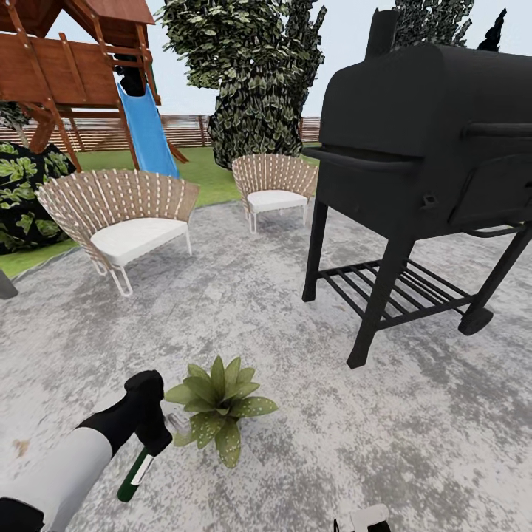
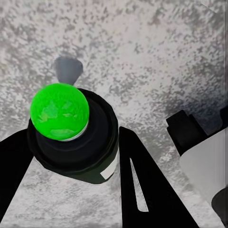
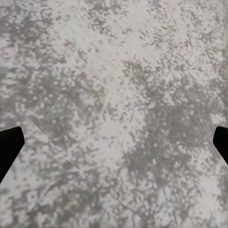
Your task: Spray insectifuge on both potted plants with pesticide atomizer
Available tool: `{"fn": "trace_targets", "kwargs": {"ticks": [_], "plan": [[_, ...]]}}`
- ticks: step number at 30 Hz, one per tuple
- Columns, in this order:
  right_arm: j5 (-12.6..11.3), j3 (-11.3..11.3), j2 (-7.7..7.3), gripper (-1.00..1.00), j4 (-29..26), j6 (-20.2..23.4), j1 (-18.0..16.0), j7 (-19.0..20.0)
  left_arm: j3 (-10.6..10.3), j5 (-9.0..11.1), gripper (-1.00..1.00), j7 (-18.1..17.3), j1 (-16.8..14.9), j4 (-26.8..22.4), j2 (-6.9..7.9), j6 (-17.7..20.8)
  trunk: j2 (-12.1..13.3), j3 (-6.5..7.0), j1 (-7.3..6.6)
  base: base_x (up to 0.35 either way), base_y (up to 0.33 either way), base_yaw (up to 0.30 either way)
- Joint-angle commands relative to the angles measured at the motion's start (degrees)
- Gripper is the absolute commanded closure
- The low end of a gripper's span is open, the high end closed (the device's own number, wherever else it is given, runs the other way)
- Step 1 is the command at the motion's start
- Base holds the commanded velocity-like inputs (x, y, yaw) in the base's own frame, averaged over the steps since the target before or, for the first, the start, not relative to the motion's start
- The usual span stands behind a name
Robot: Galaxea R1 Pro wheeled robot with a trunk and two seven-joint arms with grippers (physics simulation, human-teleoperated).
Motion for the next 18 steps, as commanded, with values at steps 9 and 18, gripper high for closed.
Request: {"fn": "trace_targets", "kwargs": {"ticks": [9,18], "plan": [[0.61,-0.46,0.02,-1.00,0.06,-0.15,-0.04,-0.25,2.05,-0.57,1.00,-0.49,-0.09,-0.61,-0.03,0.09,-0.02,-0.05,-0.01,-0.040,0.169,-0.127],[0.74,-0.47,-0.05,-1.00,-0.03,-0.15,-0.04,-0.25,1.63,-1.12,1.00,-0.43,0.16,0.27,-2.08,-0.01,-0.02,-0.05,-0.01,-0.178,0.171,-0.086]]}}
